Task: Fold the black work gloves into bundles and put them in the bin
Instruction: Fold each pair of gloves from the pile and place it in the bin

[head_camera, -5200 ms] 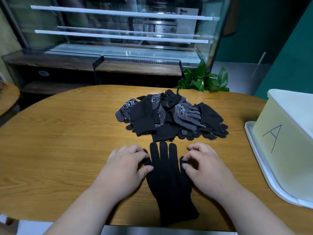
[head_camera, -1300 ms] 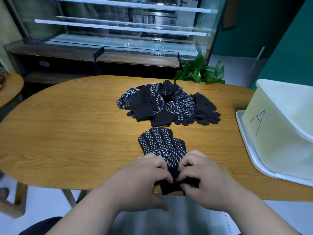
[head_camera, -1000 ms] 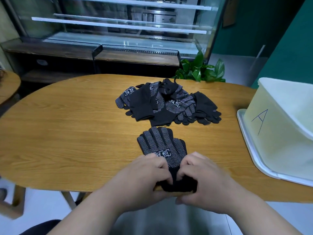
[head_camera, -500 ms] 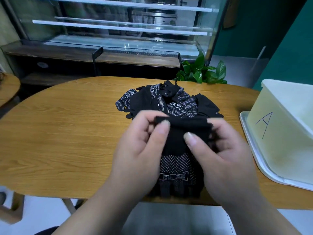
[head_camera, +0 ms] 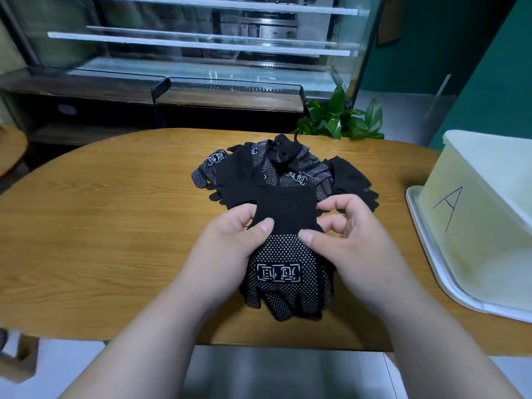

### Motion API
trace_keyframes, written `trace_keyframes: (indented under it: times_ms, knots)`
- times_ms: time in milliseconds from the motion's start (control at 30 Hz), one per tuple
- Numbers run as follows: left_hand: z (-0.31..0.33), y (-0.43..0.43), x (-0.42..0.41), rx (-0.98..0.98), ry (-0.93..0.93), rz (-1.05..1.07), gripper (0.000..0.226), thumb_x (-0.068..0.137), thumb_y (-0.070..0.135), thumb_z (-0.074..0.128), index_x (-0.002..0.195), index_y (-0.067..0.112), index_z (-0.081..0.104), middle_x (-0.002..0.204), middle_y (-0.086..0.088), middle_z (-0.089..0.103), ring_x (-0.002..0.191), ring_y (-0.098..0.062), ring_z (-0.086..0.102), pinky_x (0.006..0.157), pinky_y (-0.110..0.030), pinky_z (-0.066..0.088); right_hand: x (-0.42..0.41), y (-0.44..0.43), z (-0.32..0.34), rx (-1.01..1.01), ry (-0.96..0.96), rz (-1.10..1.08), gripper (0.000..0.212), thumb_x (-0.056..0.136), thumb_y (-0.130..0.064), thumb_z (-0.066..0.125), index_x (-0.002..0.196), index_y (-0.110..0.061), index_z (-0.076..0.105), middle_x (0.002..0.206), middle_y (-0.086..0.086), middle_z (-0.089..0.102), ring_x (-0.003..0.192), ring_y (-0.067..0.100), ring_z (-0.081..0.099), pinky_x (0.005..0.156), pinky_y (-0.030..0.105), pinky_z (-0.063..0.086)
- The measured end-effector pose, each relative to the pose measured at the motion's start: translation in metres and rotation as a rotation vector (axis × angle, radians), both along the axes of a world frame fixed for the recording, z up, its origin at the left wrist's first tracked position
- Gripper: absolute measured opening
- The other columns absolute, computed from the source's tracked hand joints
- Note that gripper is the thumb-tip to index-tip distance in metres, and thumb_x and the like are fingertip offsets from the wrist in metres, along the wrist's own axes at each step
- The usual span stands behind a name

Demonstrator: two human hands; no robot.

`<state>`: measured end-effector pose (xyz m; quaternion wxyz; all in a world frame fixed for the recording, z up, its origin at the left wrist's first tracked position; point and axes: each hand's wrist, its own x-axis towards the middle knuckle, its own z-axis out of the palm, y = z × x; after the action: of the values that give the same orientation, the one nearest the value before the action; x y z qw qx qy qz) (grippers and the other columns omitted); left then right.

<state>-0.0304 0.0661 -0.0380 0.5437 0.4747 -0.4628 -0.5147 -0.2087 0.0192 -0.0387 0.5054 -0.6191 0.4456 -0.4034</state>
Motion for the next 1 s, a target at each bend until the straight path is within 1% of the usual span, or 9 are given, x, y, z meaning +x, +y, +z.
trace_keyframes:
  times_ms: [67,200,300,400,500,600,700,800,1000]
  knots:
    - [-0.002,-0.001,0.003,0.006,-0.032,-0.033,0.020,0.100,0.008,0.051,0.101,0.013,0.071,0.097,-0.010,0.076,0.084,-0.020,0.070,0.072,-0.029,0.056,-0.003,0.000,-0.001,0.018,0.000,0.045,0.043,0.076,-0.021,0.083,0.109,-0.035,0.058,0.077,-0.004,0.066,0.068,0.023,0.065,0.071,0.051,0.051]
    - [-0.004,-0.003,0.007,-0.026,-0.117,-0.068,0.016,0.099,0.016,0.056,0.101,0.020,0.071,0.102,-0.008,0.075,0.092,-0.022,0.070,0.084,-0.042,0.054,-0.006,0.002,0.007,-0.023,-0.017,0.089,0.042,0.066,-0.025,0.085,0.106,-0.028,0.070,0.090,0.009,0.069,0.076,0.032,0.061,0.079,0.058,0.054]
    - [0.000,-0.001,0.008,-0.035,-0.169,-0.050,0.016,0.101,0.014,0.052,0.100,0.017,0.067,0.091,0.000,0.075,0.083,-0.013,0.068,0.076,-0.033,0.053,-0.010,0.000,0.008,-0.042,-0.060,0.098,0.031,0.078,0.004,0.078,0.101,-0.016,0.072,0.092,0.006,0.075,0.080,0.020,0.071,0.080,0.038,0.059]
    - [0.001,0.000,0.009,-0.062,-0.316,-0.051,0.009,0.095,0.026,0.065,0.092,0.018,0.068,0.078,0.004,0.073,0.071,-0.005,0.063,0.066,-0.026,0.048,-0.011,0.001,0.011,-0.024,-0.119,0.057,0.033,0.078,0.010,0.073,0.098,-0.015,0.071,0.084,-0.004,0.076,0.077,0.008,0.071,0.069,0.019,0.056]
    - [0.002,-0.001,0.013,-0.094,-0.371,-0.019,0.008,0.090,0.029,0.071,0.085,0.023,0.068,0.074,0.005,0.068,0.069,-0.008,0.057,0.067,-0.031,0.044,-0.013,0.001,0.012,-0.006,-0.152,0.020,0.027,0.078,0.002,0.077,0.097,-0.016,0.072,0.086,0.001,0.076,0.076,0.010,0.069,0.070,0.026,0.054]
    - [0.007,0.000,0.011,-0.148,-0.372,-0.014,0.009,0.090,0.019,0.071,0.083,0.025,0.069,0.075,0.009,0.069,0.068,-0.008,0.060,0.067,-0.026,0.048,-0.013,0.005,0.015,-0.047,-0.113,0.080,0.030,0.075,-0.029,0.081,0.101,-0.016,0.074,0.099,0.023,0.068,0.079,0.026,0.059,0.067,0.040,0.045]
    - [0.011,0.000,0.010,-0.190,-0.475,-0.014,0.011,0.089,0.020,0.073,0.091,0.030,0.070,0.085,0.010,0.073,0.080,-0.013,0.068,0.076,-0.032,0.053,-0.011,0.007,0.026,-0.094,-0.127,0.085,0.015,0.086,-0.027,0.075,0.093,-0.015,0.074,0.092,0.008,0.075,0.084,0.014,0.069,0.072,0.027,0.054]
    - [0.019,0.003,0.008,-0.190,-0.474,-0.047,0.012,0.090,0.020,0.070,0.094,0.031,0.070,0.088,0.008,0.074,0.082,-0.012,0.067,0.079,-0.035,0.052,-0.006,0.008,0.040,-0.218,-0.004,0.027,0.012,0.092,-0.018,0.067,0.083,-0.021,0.074,0.078,-0.010,0.073,0.072,0.000,0.065,0.064,0.014,0.049]
    - [0.055,0.019,0.006,-0.223,-0.318,-0.004,0.024,0.077,0.037,0.070,0.093,0.020,0.073,0.086,-0.023,0.066,0.075,-0.014,0.058,0.073,-0.036,0.046,0.002,0.023,0.070,-0.258,0.071,0.050,0.011,0.090,-0.022,0.072,0.087,-0.033,0.071,0.082,-0.004,0.072,0.075,0.013,0.067,0.074,0.043,0.056]
